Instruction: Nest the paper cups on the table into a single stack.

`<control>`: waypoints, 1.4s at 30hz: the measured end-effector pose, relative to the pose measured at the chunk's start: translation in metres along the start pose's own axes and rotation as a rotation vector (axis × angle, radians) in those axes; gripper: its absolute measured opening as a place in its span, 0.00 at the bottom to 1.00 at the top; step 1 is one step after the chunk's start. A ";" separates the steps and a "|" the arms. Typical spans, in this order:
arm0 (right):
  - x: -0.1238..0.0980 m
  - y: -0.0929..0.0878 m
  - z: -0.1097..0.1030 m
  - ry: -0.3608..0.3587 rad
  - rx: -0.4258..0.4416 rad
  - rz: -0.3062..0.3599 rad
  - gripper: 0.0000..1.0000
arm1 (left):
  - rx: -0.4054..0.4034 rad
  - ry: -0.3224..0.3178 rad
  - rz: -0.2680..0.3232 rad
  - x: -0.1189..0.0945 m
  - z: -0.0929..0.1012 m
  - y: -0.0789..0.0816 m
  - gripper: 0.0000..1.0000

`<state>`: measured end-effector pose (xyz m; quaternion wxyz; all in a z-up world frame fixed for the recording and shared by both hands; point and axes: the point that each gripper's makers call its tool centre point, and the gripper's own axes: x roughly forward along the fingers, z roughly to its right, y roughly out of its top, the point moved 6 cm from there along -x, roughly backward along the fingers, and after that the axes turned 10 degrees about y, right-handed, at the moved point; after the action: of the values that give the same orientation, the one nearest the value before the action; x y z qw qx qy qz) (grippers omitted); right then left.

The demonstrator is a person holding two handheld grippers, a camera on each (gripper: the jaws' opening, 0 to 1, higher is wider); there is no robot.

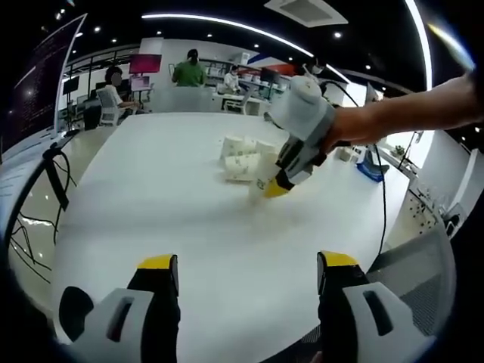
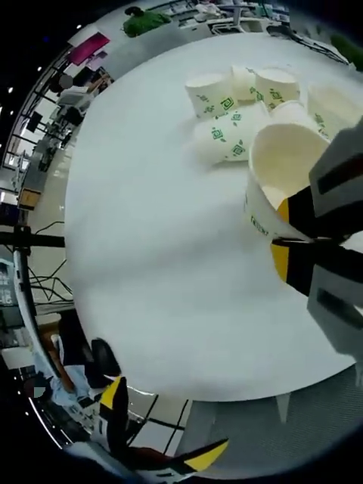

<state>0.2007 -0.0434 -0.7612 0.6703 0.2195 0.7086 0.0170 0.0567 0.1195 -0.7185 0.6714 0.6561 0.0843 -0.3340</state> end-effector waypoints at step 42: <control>0.018 -0.011 -0.037 0.061 -0.142 -0.152 0.00 | 0.020 -0.007 0.004 -0.004 0.000 0.001 0.75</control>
<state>0.1623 -0.0376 -0.7778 0.6618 0.1166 0.7402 0.0229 0.0540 0.1206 -0.7148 0.6656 0.6620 0.0774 -0.3358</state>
